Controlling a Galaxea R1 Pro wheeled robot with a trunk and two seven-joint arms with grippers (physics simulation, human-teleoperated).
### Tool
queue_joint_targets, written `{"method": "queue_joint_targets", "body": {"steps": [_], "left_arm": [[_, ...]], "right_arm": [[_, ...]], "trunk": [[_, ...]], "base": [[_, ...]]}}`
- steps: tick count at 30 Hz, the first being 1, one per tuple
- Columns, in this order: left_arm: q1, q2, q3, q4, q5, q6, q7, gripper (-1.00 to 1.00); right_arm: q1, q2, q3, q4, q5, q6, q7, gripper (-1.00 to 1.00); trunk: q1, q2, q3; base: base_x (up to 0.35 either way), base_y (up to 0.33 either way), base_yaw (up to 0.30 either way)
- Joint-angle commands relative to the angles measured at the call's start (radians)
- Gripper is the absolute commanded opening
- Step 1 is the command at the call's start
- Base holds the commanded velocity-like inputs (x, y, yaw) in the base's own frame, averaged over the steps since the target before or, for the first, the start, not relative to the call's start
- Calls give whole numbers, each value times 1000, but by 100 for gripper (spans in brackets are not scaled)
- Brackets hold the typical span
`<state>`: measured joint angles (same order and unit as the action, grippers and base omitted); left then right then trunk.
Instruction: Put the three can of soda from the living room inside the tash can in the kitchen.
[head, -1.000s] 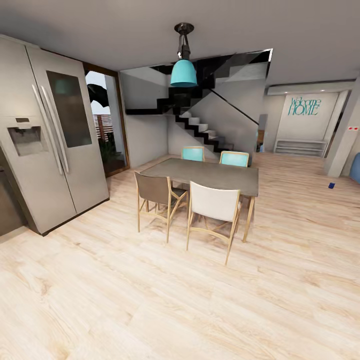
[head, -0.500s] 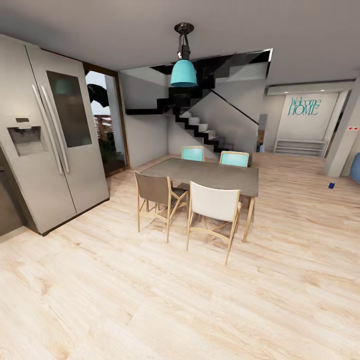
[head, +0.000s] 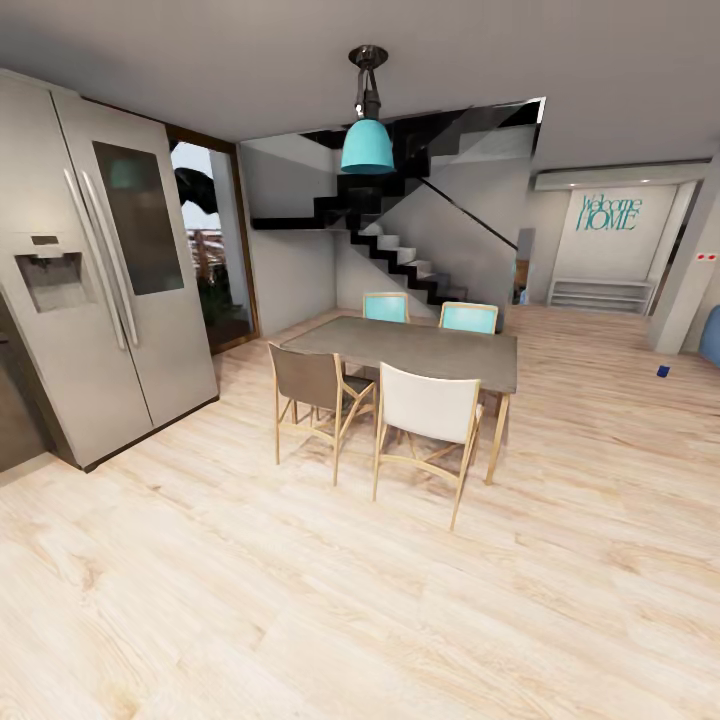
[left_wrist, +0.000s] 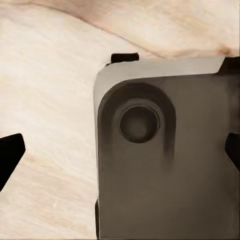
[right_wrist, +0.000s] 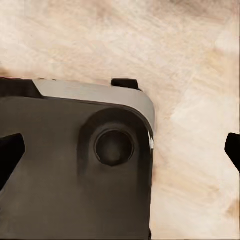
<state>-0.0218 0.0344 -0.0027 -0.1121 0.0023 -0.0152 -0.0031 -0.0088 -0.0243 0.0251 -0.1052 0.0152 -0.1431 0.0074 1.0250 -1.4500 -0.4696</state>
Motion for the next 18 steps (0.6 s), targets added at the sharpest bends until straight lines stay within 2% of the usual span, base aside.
{"method": "queue_joint_targets", "body": {"steps": [1,12,13,16,17,18], "left_arm": [[0,1,-1,-33,0,0,-1,100],[4,2,-6,-428,4,16,-1,100],[4,2,-5,-491,4,17,-1,100],[6,1,-6,-597,5,19,-1,100],[7,1,-6,-791,4,20,0,100],[7,1,-6,-791,4,20,0,100]], "right_arm": [[0,-1,2,-26,0,-5,0,100],[-4,-5,8,-326,0,-29,9,100],[-5,-5,9,-382,0,-29,15,100],[-6,-5,10,-470,0,-30,29,100],[-5,-5,10,-604,1,-29,47,100],[-5,-5,10,-604,1,-29,47,100]], "trunk": [[0,0,0],[0,0,0],[0,0,0],[0,0,0],[0,0,0],[0,0,0]], "base": [[0,0,0],[0,0,0],[0,0,0],[0,0,0],[0,0,0],[0,0,0]]}}
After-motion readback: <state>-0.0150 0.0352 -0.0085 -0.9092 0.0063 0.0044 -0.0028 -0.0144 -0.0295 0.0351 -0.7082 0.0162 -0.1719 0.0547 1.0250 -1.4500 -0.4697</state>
